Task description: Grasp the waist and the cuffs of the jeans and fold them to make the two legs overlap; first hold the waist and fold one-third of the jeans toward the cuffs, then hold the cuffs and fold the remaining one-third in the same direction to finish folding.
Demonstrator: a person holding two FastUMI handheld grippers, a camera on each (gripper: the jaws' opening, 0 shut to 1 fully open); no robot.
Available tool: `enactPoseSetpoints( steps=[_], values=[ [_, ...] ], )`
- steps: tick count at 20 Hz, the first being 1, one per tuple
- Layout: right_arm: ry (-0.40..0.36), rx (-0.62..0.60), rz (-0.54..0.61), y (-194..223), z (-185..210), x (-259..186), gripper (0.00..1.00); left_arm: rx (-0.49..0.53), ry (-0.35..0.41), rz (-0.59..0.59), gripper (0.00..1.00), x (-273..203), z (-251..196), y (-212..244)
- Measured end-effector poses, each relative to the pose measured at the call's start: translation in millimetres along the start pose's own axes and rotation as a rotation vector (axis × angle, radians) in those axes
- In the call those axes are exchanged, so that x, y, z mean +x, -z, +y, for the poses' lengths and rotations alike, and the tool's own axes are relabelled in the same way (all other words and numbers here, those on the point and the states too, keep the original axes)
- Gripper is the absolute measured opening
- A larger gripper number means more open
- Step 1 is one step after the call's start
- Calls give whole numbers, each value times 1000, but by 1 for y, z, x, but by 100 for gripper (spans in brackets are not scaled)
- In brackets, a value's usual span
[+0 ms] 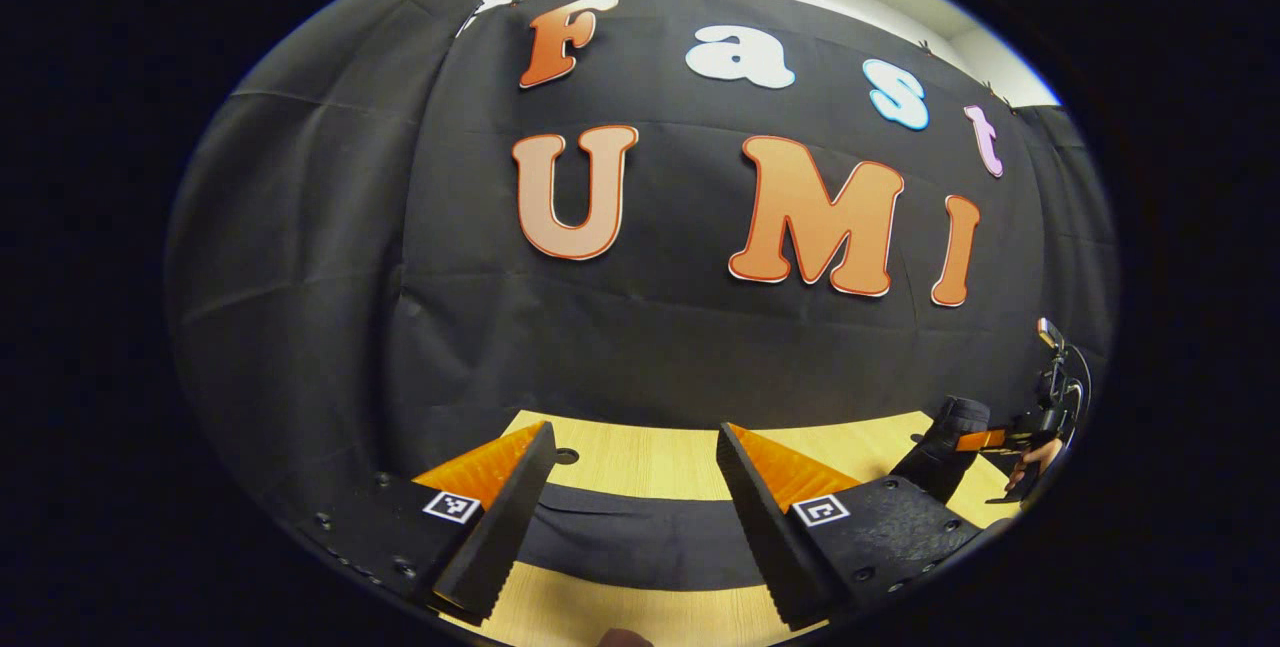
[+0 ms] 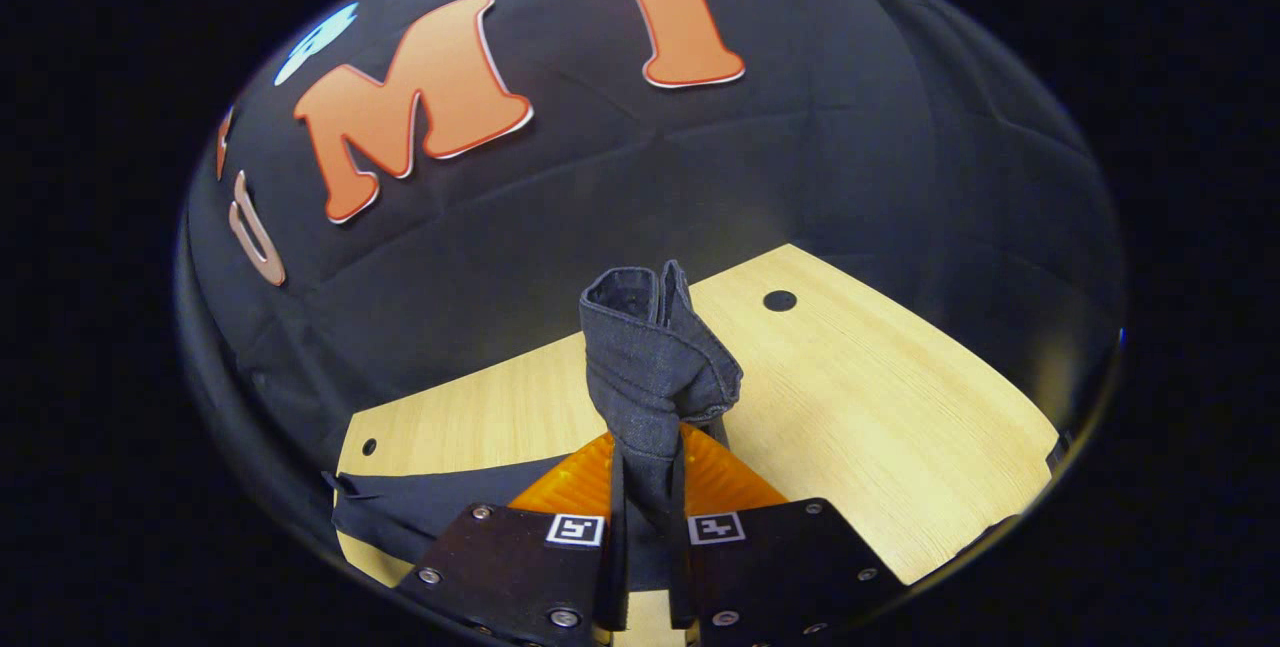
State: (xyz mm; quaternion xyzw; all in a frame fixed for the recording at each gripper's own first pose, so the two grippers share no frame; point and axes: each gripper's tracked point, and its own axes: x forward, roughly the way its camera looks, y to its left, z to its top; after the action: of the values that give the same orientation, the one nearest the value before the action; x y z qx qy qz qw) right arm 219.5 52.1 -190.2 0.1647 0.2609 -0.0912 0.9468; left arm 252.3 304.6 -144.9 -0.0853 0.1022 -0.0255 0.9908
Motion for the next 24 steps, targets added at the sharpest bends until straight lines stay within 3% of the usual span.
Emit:
enactPoseSetpoints(
  steps=[5, 12, 13, 14, 16, 17, 18, 19, 20, 22, 23, 24],
  values=[
    [-48, -88, 25, 22, 44, 0, 17, -4, -21, 2, 97, 0, 14, 1],
    [-25, -151, 120, 64, 72, 13, 16, -12, -72, 59, 97, -5, 40, 16],
    [-28, -145, 136, 69, 77, 16, 12, -16, -78, 79, 97, -7, 45, 20],
    [-34, -141, 147, 76, 82, 12, 21, -23, -87, 106, 97, -9, 49, 25],
    [-23, -148, 166, 87, 88, 16, 29, -46, -104, 165, 94, -10, 60, 38],
    [-12, -156, 173, 93, 90, 17, 24, -65, -106, 201, 97, -11, 64, 48],
    [-4, -170, 175, 98, 93, 16, 35, -88, -109, 240, 97, -11, 69, 56],
    [-5, -180, 175, 102, 97, 15, 39, -115, -114, 275, 97, -10, 72, 63],
    [-49, -160, 175, 103, 112, 9, 41, -143, -120, 320, 97, -10, 74, 72],
    [-125, -111, 177, 107, 140, 4, 63, -214, -131, 411, 97, -10, 78, 93],
    [-126, -114, 169, 107, 143, 2, 83, -253, -140, 461, 97, -5, 81, 105],
    [-119, -120, 159, 105, 143, -1, 81, -284, -147, 509, 97, 2, 86, 118]
  ],
)
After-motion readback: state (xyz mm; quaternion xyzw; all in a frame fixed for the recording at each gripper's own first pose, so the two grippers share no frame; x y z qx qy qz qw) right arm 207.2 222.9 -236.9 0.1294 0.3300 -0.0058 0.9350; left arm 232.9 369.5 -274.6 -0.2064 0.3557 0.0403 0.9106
